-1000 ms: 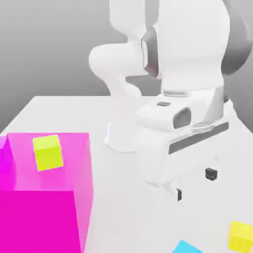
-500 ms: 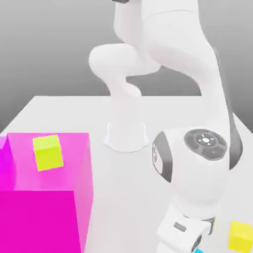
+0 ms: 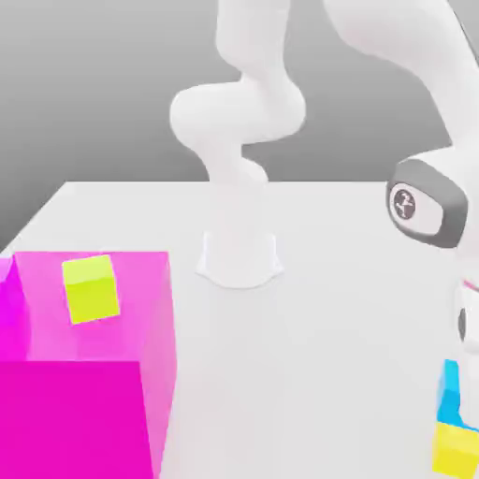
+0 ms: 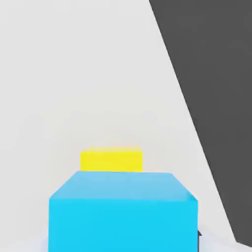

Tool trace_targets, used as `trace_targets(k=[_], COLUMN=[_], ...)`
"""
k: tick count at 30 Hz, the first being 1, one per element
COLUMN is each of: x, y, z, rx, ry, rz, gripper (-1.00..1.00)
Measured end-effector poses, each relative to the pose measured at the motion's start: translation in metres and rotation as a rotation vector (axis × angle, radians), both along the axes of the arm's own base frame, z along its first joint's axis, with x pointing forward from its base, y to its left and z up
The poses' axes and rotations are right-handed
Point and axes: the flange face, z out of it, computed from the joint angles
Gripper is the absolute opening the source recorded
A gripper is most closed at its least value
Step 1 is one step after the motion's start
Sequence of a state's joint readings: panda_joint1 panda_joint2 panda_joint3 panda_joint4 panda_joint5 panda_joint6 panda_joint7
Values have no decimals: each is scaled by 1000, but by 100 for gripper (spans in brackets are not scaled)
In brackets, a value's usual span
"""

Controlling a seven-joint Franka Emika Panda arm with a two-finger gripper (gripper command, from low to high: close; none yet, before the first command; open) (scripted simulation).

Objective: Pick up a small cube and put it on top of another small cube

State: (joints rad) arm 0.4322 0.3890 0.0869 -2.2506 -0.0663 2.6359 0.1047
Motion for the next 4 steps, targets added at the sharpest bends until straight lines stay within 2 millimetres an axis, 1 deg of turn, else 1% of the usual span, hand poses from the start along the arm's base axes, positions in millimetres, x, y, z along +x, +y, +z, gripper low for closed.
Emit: trace_targets(k=[1, 4], x=[-1, -1], y=[1, 1], z=[-8, -8], rx=[0, 0], ry=[0, 0], rz=[2, 2], gripper=[100, 100])
